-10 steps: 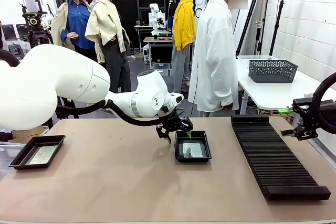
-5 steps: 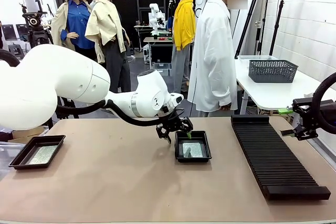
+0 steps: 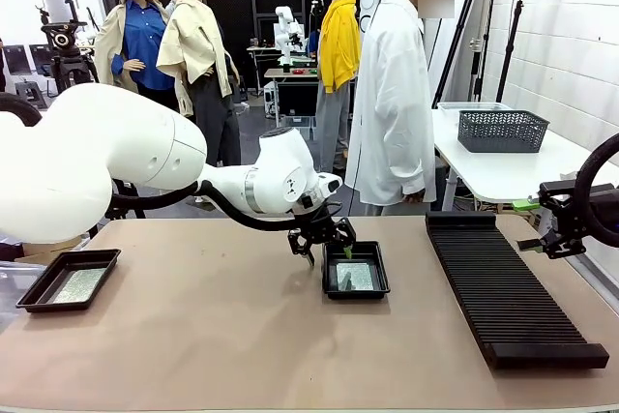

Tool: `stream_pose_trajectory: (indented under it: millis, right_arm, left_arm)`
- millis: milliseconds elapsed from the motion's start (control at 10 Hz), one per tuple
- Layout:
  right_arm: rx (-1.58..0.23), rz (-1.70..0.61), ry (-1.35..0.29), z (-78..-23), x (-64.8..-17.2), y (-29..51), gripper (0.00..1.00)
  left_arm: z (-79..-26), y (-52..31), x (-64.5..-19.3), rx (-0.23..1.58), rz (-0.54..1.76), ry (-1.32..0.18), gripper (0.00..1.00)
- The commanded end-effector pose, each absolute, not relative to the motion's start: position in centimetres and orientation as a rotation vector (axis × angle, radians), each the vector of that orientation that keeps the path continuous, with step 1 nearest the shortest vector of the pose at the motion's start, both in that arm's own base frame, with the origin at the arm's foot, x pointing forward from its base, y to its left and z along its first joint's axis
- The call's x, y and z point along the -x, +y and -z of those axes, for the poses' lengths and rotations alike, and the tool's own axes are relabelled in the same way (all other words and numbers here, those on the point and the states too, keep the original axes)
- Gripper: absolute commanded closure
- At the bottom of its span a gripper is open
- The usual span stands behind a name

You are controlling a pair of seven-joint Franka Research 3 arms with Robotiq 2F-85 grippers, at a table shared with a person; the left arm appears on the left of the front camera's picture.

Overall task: Inspect and transfer BCBs to ESD trays.
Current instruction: Pick up the ESD tray and place it on the left side of the table.

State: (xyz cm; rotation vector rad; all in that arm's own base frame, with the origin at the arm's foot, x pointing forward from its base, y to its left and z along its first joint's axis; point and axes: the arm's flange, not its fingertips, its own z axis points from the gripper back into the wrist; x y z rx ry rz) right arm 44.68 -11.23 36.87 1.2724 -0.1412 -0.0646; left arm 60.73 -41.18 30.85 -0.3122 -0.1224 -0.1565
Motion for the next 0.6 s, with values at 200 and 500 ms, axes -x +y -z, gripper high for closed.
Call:
stream_pose_trajectory:
  millis: [200,500]
  right_arm:
    - [-1.264,0.07,-0.147,-36.91,-44.44,-11.07,0.0]
    - [-1.264,0.07,-0.147,-36.91,-44.44,-11.07,0.0]
  left_arm:
    - [-31.06,-41.14,-61.12,0.289,0.15,-0.15,0.23]
    - [-30.87,-41.28,-61.28,0.288,0.154,-0.143,0.63]
